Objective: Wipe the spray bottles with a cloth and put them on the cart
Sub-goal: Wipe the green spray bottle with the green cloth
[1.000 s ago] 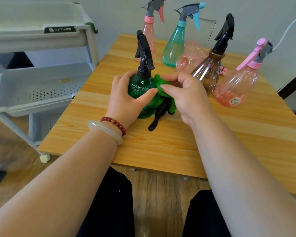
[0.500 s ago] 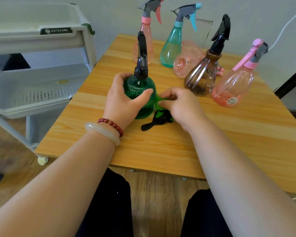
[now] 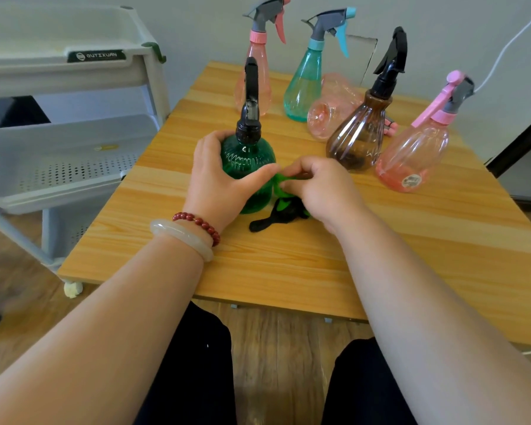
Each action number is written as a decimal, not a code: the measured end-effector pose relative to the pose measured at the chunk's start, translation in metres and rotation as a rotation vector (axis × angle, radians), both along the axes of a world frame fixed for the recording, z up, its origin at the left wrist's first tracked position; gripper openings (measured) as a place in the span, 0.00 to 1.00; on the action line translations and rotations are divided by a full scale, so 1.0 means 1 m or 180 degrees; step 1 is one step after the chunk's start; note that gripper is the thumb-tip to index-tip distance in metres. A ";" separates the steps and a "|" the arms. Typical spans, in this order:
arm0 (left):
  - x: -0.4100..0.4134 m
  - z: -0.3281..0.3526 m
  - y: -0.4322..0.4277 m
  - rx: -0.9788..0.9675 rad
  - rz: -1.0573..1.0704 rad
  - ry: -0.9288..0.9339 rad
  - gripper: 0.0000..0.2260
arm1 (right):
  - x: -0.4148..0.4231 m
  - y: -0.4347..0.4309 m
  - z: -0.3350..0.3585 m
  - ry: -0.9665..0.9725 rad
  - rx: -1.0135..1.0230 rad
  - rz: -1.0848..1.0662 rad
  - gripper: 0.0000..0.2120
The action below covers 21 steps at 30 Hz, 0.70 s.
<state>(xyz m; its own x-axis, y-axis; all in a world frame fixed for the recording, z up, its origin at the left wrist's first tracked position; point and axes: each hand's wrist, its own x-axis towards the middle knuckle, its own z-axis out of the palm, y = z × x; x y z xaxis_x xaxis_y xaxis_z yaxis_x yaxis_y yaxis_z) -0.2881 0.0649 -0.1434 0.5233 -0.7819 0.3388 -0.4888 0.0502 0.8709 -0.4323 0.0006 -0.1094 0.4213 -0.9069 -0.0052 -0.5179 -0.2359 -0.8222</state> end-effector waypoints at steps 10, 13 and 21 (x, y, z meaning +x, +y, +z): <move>0.004 -0.001 0.001 -0.0064 -0.0087 -0.0004 0.29 | 0.005 0.000 -0.002 -0.1120 -0.0143 0.0010 0.11; 0.006 -0.002 0.001 -0.0114 -0.0110 0.0070 0.25 | 0.001 -0.003 -0.012 -0.0640 0.0082 -0.0063 0.10; 0.003 0.000 0.002 -0.0122 -0.0209 0.0100 0.23 | 0.015 -0.003 0.007 -0.1213 -0.0447 0.0125 0.10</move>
